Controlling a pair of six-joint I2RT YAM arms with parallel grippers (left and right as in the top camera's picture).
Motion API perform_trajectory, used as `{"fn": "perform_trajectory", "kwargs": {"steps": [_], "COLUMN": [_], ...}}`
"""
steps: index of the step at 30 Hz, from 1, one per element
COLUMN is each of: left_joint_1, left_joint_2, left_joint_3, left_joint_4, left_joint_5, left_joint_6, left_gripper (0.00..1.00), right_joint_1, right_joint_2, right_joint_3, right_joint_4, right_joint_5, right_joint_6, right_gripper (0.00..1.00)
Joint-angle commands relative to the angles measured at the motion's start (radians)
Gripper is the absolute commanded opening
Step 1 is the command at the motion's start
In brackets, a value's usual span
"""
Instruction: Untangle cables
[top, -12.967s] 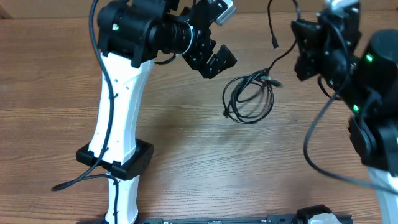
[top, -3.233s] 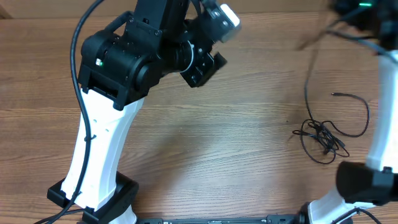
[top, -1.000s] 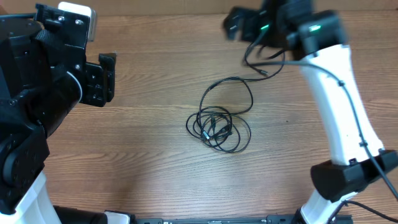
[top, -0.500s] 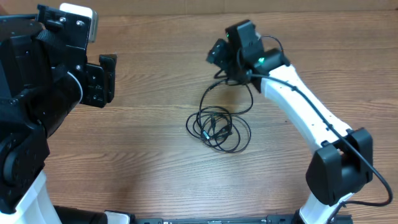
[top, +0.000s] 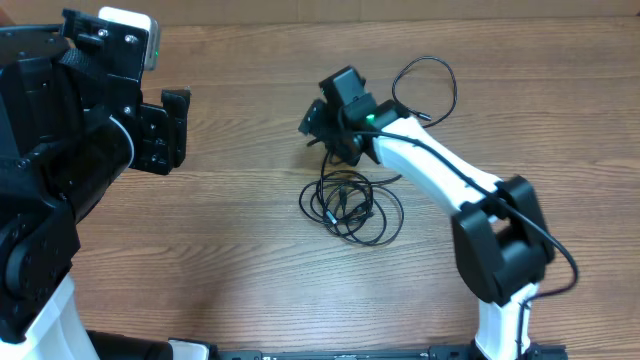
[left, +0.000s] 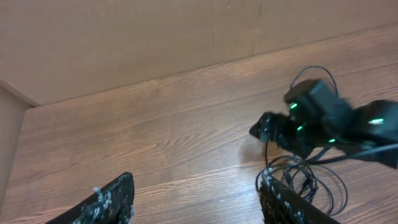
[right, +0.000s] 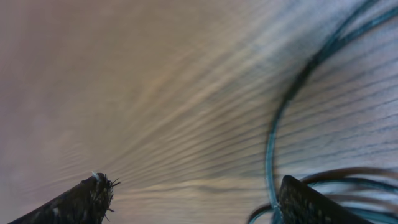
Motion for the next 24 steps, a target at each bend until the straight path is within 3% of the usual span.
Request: {"fn": "perform_trajectory", "kwargs": {"steps": [1,20,24], "left_joint_1": [-0.004,-0.004,-0.004], "left_joint_2": [0.003,0.003,0.003], "left_joint_3": [0.003,0.003,0.003], "left_joint_4": [-0.002,-0.002,-0.002], "left_joint_5": [0.015,0.016,0.019], "left_joint_6": [0.018,0.017,0.017], "left_gripper": [0.64,0.63,0.63], "right_joint_1": [0.035,0.060,0.061], "right_joint_2": [0.061,0.151,0.180], "right_joint_3": [-0.002,-0.003,-0.003], "right_joint_4": [0.002,-0.020,-0.022], "right_joint_5": [-0.008,0.019,0.024], "right_joint_6": [0.035,0.013,0.005], "right_gripper": [0.86,0.84,0.72]}}
